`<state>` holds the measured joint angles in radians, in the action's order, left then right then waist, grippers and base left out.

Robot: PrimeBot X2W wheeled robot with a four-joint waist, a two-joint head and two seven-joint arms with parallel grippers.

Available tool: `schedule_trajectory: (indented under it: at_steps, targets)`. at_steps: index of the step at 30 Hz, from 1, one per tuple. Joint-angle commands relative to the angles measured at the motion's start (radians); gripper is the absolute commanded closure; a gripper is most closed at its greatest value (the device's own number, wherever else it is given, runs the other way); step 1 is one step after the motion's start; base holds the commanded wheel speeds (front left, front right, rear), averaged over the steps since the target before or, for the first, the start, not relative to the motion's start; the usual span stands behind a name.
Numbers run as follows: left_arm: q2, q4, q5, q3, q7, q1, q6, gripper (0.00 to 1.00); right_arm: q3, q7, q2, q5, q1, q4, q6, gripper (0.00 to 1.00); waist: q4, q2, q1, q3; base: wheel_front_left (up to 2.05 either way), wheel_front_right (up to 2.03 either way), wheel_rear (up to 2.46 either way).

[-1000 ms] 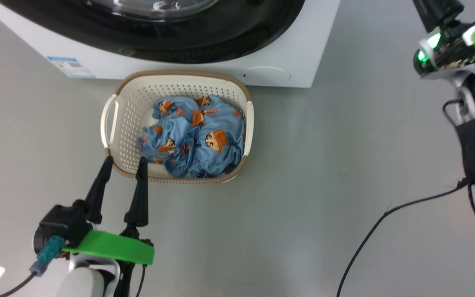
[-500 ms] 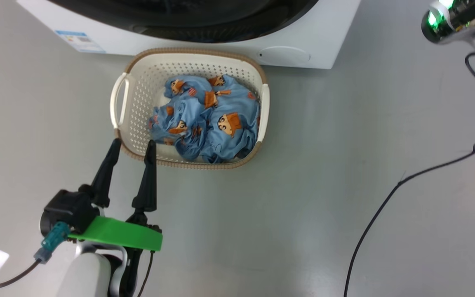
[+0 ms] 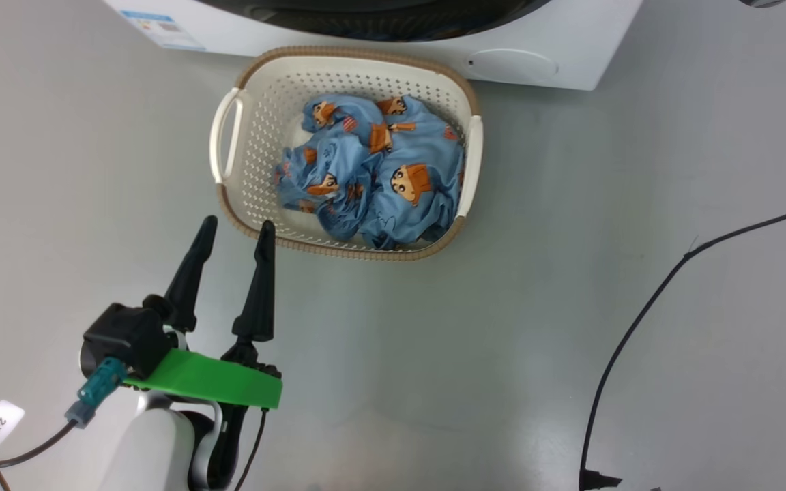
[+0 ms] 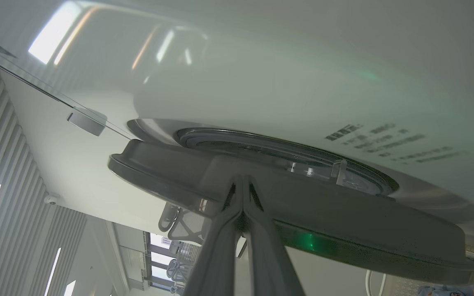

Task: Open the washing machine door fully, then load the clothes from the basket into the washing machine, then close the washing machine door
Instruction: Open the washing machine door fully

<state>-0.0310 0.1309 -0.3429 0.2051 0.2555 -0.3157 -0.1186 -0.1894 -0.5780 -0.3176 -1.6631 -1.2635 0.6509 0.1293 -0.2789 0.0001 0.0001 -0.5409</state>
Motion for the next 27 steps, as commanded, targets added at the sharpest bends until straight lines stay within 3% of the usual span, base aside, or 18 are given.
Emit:
schedule_trajectory:
  at_steps: [1,27]
  targets:
    - [-0.019,-0.023,-0.011,-0.028,0.006,-0.009,0.007,0.0,-0.001,0.004,0.018,0.013,-0.013,-0.02,0.001,1.0,-0.012,-0.0001,0.0,-0.01,0.0,0.0,0.0]
    - [-0.019,-0.036,-0.043,0.027,0.006,-0.021,0.018,0.0,-0.014,0.027,0.019,0.1,-0.078,0.014,0.001,1.0,-0.071,-0.0001,0.0,-0.049,0.0,0.0,0.0]
